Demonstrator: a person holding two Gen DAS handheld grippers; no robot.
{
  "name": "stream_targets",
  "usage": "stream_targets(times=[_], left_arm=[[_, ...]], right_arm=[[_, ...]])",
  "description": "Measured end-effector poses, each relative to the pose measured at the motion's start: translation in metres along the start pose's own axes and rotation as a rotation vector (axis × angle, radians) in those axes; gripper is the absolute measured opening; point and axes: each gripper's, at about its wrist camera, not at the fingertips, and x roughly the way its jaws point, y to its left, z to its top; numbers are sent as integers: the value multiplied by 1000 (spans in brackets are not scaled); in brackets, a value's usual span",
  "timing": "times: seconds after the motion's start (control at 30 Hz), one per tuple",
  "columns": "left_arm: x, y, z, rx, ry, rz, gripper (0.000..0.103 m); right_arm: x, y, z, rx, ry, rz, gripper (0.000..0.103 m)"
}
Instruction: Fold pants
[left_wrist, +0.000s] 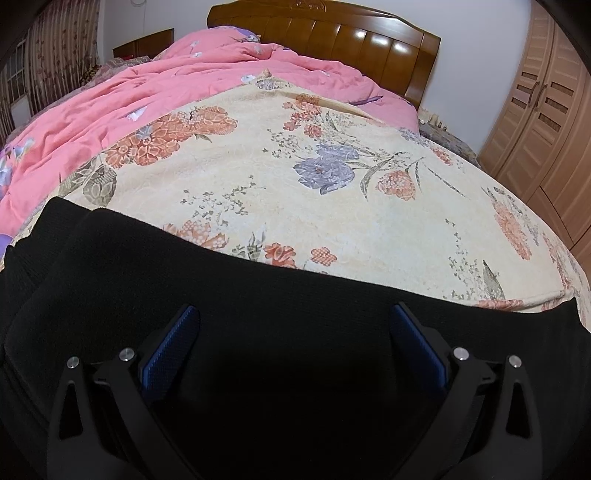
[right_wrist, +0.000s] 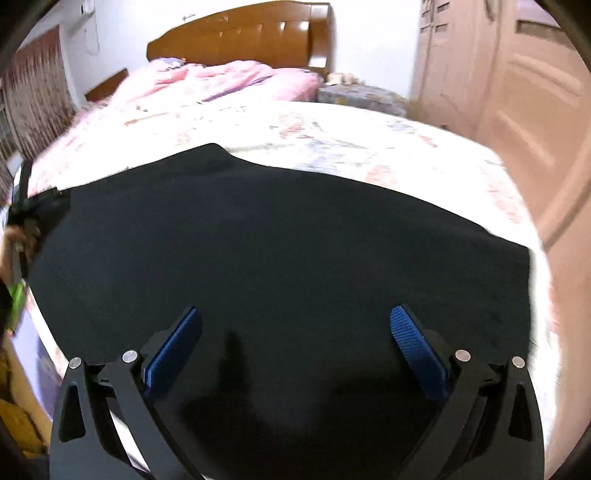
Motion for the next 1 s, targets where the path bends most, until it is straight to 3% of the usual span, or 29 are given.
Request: stream_targets(times=[0.07, 0.1, 0.23, 0.3, 0.37, 0.43, 0.53, 0.57, 0.67, 0.8, 0.87, 1.0], left_arm=[[0, 0, 0, 1, -2, 0, 102], [-1, 0, 0, 1, -2, -1, 102], [-4, -2, -1, 7, -12, 10, 102], [-16, -7, -5, 25, -59, 52, 101], [-43, -10, -19, 35, -145, 47, 101], [-70, -3, -44, 6, -193, -32, 101], [-96, 19, -85, -84, -204, 5, 101], [-114, 33, -107, -114, -248, 3, 101], [-159, 72, -154, -187, -334, 121, 101], [-198, 128, -186, -281, -350, 258, 101], [-213, 154, -196, -341, -346, 264, 101], [-222, 173, -204, -375, -320, 248, 101]], right_arm=[[36, 1, -2, 1, 115, -61, 99], [29, 1, -5, -3, 52, -64, 99], [18, -1, -14, 27, 73, -87, 99], [17, 8, -7, 34, 95, -157, 99], [-1, 38, 3, -23, 37, -168, 99], [-12, 83, 22, -114, -21, -61, 99], [-16, 152, 39, -234, -75, 58, 99], [-15, 178, 43, -281, -74, 93, 99], [-9, 276, 53, -483, -117, 216, 99], [2, 405, 36, -728, -109, 393, 98], [8, 459, 24, -823, -103, 423, 97], [28, 518, 17, -935, -85, 394, 72]])
